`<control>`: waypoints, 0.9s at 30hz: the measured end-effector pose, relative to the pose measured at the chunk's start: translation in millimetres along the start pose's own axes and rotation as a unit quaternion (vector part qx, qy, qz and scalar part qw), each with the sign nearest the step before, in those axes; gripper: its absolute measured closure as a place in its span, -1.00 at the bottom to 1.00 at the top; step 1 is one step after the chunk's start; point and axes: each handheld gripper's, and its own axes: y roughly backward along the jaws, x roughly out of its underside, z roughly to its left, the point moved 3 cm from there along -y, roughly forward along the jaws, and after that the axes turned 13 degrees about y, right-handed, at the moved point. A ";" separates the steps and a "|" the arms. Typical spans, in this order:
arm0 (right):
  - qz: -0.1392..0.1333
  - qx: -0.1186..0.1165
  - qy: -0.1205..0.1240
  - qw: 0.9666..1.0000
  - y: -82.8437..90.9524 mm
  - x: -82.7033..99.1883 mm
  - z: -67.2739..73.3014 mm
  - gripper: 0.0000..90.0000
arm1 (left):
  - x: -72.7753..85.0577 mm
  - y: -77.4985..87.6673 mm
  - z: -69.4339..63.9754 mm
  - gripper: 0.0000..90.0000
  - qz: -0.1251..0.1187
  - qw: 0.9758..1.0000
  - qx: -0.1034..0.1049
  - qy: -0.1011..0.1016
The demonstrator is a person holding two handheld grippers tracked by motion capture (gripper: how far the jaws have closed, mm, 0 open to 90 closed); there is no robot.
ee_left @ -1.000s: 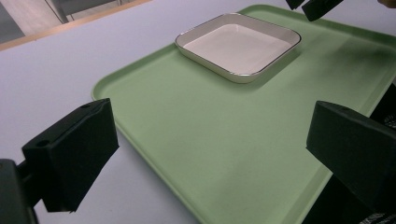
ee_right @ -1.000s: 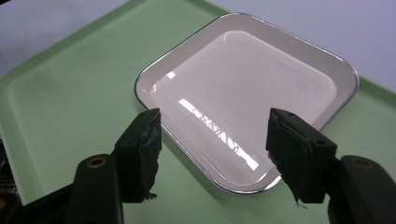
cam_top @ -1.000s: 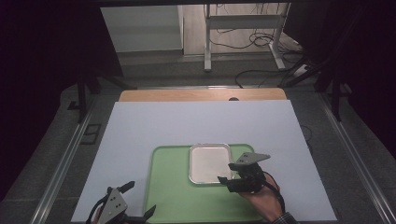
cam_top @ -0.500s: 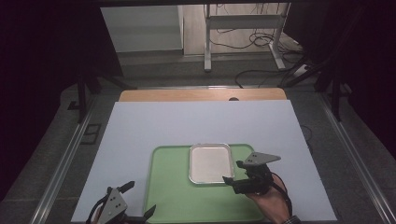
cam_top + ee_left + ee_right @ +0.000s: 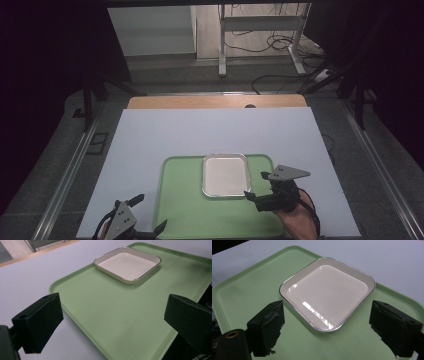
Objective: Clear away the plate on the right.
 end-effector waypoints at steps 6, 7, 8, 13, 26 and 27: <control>0.000 0.003 0.007 1.000 4.2 3.8 0.1 -0.82 | 0.1 -0.3 -0.2 -0.96 0.001 1.000 0.000 0.000; 0.000 0.004 0.008 1.000 5.0 4.5 -0.1 -0.83 | 0.1 -0.3 -0.2 -0.96 0.001 1.000 0.000 0.000; -0.001 0.006 0.008 1.000 5.6 5.2 -0.3 -0.84 | 0.1 -0.3 -0.2 -0.96 0.000 1.000 0.000 0.000; -0.003 0.010 0.011 1.000 10.4 8.3 -1.8 -0.88 | 0.1 -0.2 -0.4 -0.96 0.000 1.000 0.000 0.000; -0.013 0.020 0.018 1.000 23.4 14.7 -3.6 -1.00 | 0.6 0.1 -0.4 -0.96 0.000 1.000 -0.001 0.000; -0.012 0.020 0.019 1.000 24.3 15.0 -3.4 -1.00 | 0.6 0.1 -0.4 -0.96 0.000 1.000 -0.001 0.000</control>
